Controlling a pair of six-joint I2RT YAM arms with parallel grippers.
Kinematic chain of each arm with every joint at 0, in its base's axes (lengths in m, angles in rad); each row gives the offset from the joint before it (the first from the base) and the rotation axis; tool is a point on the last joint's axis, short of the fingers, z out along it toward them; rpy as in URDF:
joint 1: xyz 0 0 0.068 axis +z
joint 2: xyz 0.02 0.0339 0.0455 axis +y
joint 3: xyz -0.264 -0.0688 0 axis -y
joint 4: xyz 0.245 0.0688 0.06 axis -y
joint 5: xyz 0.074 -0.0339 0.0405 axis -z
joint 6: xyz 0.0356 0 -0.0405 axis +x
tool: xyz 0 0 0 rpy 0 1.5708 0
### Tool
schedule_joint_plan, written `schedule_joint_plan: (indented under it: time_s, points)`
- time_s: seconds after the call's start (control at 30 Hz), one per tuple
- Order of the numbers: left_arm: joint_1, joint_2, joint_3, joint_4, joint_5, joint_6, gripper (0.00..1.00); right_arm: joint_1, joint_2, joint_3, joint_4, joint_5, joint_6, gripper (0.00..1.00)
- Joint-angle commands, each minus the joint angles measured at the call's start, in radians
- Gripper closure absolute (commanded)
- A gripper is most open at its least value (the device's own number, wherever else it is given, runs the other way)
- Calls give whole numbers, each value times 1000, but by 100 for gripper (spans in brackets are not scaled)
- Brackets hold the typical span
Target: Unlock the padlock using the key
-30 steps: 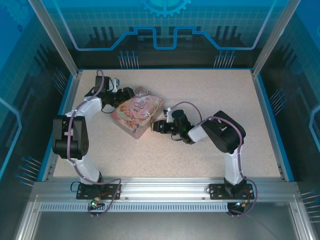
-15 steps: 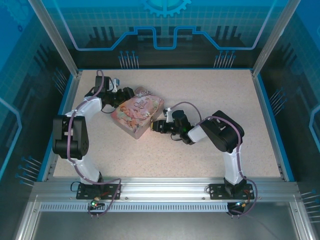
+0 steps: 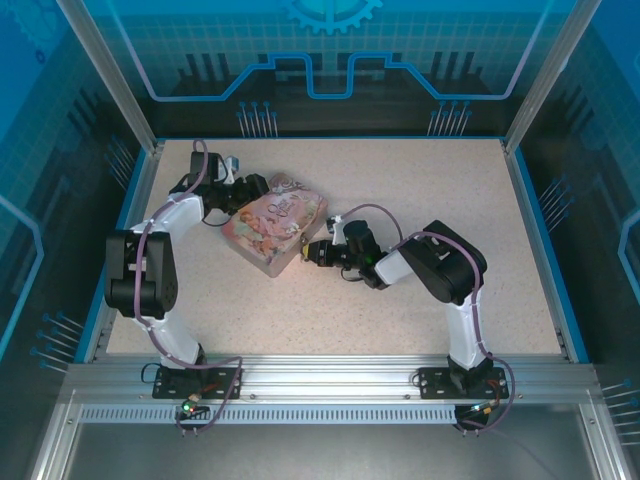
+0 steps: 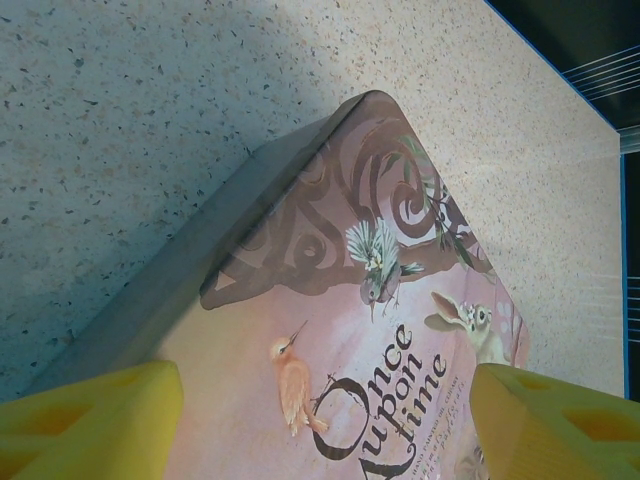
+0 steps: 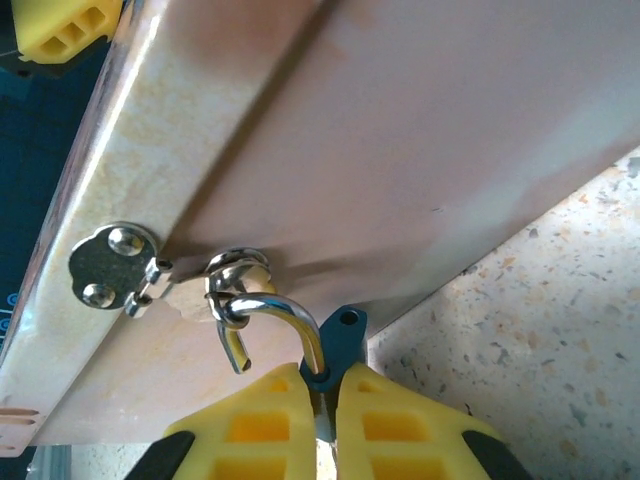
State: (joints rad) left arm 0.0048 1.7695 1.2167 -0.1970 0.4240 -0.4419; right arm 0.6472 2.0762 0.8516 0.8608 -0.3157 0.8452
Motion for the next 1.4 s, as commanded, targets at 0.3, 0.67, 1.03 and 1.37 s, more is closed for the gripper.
schedule_joint_plan:
  time_s: [0.3,0.67,1.03,1.37]
  points:
    - [2,24,-17,-22,17,38,23,-29,-59,-59,-74,36,-21,100]
    - [-34,-29,-72,-35,-52,111,23,-49,-79,-52,-64,55,112,100]
    - [-117,-80,-85,-73,-195,209,23,-63,-101,-11,-154,84,170,100]
    - [-203,-229,-49,-37,-156,205,22,-30,-108,-20,-183,90,166,100]
